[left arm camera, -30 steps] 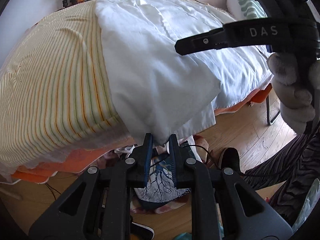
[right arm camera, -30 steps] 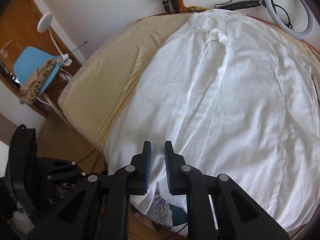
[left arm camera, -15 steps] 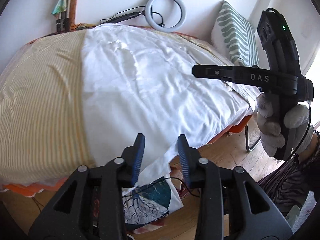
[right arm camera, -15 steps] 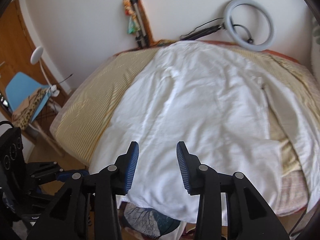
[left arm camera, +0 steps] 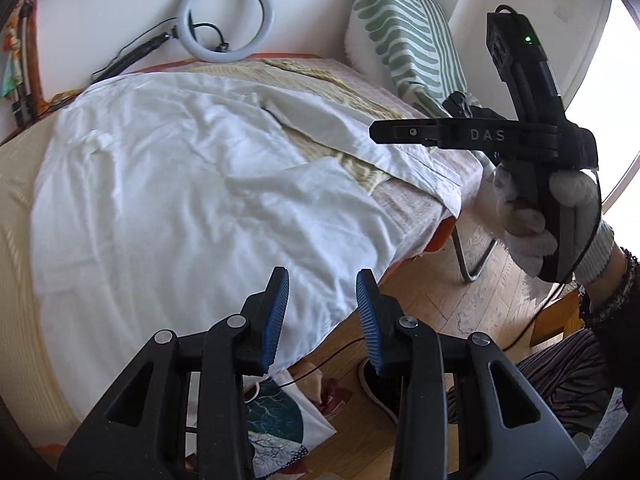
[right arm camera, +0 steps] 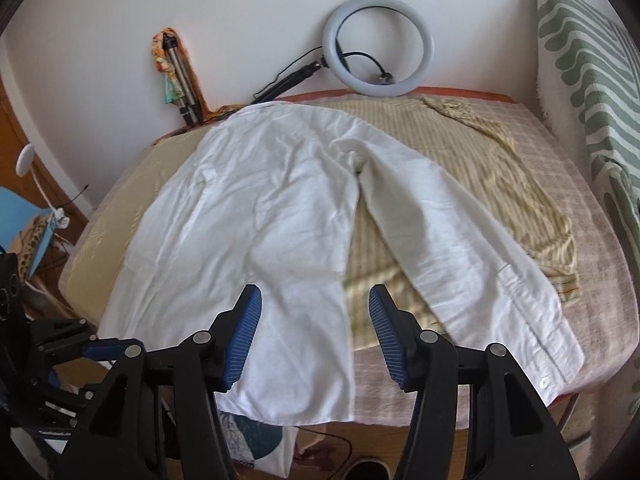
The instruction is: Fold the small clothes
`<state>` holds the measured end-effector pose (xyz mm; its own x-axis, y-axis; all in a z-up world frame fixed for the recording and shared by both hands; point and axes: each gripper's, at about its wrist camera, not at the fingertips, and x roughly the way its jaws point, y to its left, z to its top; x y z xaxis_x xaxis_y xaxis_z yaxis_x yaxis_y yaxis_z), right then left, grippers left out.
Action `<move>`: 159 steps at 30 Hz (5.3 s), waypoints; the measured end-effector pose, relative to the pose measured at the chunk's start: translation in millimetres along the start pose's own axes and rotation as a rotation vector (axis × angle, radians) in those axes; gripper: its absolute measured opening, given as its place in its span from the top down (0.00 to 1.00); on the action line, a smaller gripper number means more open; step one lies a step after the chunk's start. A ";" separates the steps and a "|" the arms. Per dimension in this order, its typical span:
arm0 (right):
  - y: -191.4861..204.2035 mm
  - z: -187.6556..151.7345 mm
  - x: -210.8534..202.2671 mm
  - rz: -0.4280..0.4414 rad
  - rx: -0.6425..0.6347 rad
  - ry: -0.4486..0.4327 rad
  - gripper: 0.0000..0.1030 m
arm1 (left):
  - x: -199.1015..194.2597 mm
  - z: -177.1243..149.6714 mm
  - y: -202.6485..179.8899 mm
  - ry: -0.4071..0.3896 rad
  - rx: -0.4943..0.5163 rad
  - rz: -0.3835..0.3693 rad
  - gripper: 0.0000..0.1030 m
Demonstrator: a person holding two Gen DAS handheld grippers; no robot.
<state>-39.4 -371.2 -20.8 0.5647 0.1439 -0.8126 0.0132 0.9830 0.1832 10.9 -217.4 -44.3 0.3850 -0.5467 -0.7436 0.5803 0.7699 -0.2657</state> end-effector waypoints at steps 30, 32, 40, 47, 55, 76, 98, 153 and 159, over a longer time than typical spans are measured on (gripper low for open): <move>-172.0 11.5 64.3 -0.196 0.170 0.101 0.87 | 40.5 6.6 41.8 0.052 -0.099 0.055 0.63; -168.1 12.2 59.7 -0.201 0.154 0.089 0.96 | 40.7 6.9 41.9 0.054 -0.100 0.053 0.63; -140.8 22.2 28.9 -0.120 0.147 -0.002 0.99 | 35.1 6.2 37.1 0.049 -0.086 0.041 0.63; -72.1 41.9 7.1 0.002 0.080 -0.076 0.99 | 23.2 3.0 43.8 0.031 -0.109 0.038 0.63; 35.6 46.4 49.8 0.098 -0.125 0.011 0.99 | 10.6 -2.4 56.1 0.018 -0.153 0.038 0.63; -32.6 -15.2 49.9 0.101 0.216 0.130 0.63 | -6.0 -2.5 61.7 -0.007 -0.175 0.030 0.63; -41.9 -58.2 32.5 0.242 0.366 0.194 0.64 | -3.8 -4.6 74.8 0.000 -0.219 0.038 0.63; 29.0 202.7 207.6 -0.048 -0.225 0.171 1.00 | 51.5 -41.7 96.6 -0.059 -0.711 -0.225 0.99; 17.9 193.8 210.6 -0.054 -0.174 0.174 0.85 | 50.5 -41.4 90.8 -0.072 -0.599 -0.139 0.98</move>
<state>239.6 -345.4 -81.4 0.4162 0.0930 -0.9045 -0.1113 0.9925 0.0508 53.3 -161.5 -131.3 0.3940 -0.6601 -0.6395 0.1325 0.7294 -0.6712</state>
